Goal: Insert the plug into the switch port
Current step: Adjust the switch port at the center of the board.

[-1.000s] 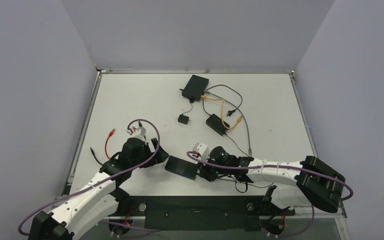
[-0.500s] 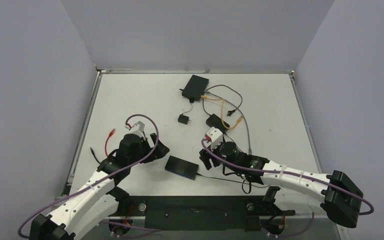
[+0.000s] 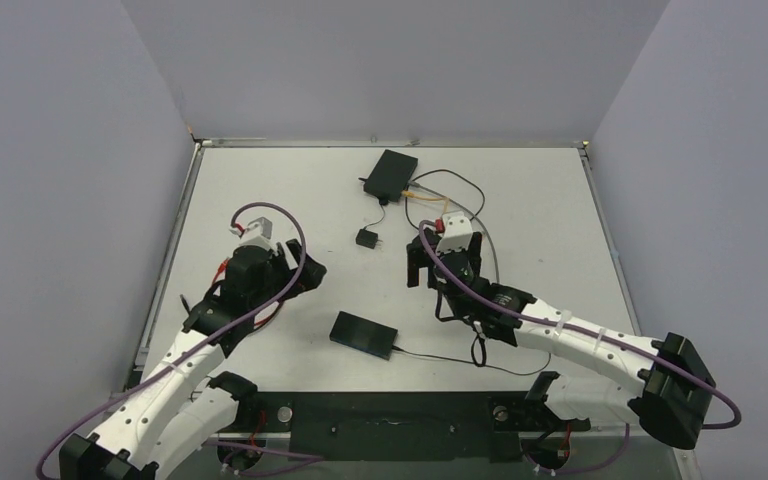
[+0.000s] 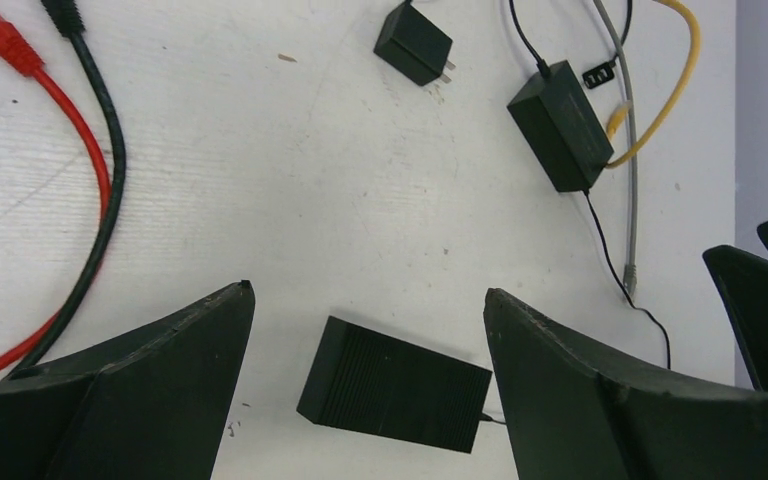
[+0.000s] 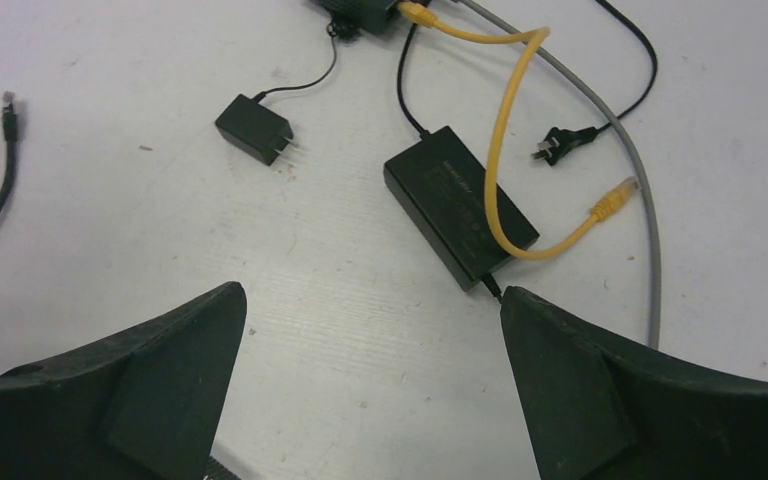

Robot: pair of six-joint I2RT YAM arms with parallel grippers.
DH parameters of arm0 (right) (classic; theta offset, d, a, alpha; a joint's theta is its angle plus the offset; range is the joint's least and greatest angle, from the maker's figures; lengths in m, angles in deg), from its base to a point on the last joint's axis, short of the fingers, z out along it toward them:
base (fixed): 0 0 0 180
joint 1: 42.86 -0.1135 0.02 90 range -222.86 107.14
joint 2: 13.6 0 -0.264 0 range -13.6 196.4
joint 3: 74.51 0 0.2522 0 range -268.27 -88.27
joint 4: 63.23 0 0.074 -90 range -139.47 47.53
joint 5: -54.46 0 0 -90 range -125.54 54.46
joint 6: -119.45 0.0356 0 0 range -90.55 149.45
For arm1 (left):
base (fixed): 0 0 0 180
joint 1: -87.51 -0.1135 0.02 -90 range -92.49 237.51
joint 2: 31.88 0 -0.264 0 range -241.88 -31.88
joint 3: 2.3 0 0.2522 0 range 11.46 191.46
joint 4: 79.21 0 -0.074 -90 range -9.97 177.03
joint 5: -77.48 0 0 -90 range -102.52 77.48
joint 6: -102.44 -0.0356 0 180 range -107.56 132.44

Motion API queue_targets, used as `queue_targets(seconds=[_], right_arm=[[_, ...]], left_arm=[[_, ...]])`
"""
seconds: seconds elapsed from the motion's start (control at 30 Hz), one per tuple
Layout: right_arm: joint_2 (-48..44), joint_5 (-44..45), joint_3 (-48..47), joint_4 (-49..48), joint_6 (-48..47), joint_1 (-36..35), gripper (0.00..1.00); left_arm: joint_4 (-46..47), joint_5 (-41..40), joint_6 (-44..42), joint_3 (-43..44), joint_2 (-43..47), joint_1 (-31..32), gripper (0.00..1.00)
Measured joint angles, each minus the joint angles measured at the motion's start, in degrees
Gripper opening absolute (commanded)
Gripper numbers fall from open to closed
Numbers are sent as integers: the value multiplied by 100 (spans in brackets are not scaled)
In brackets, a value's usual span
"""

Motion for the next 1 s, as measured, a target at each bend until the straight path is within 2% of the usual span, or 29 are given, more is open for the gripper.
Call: queue_targets(seconds=[0.2, 0.7, 1.0], right_arm=[[553, 485, -446, 271, 168, 317, 91], [2291, 422, -2079, 457, 103, 918, 88], [2754, -341, -2702, 616, -83, 1209, 77]], left_arm=[[-57, -175, -81, 151, -389, -260, 84], [155, 94, -122, 87, -662, -461, 84], [350, 378, -170, -177, -695, -540, 84]])
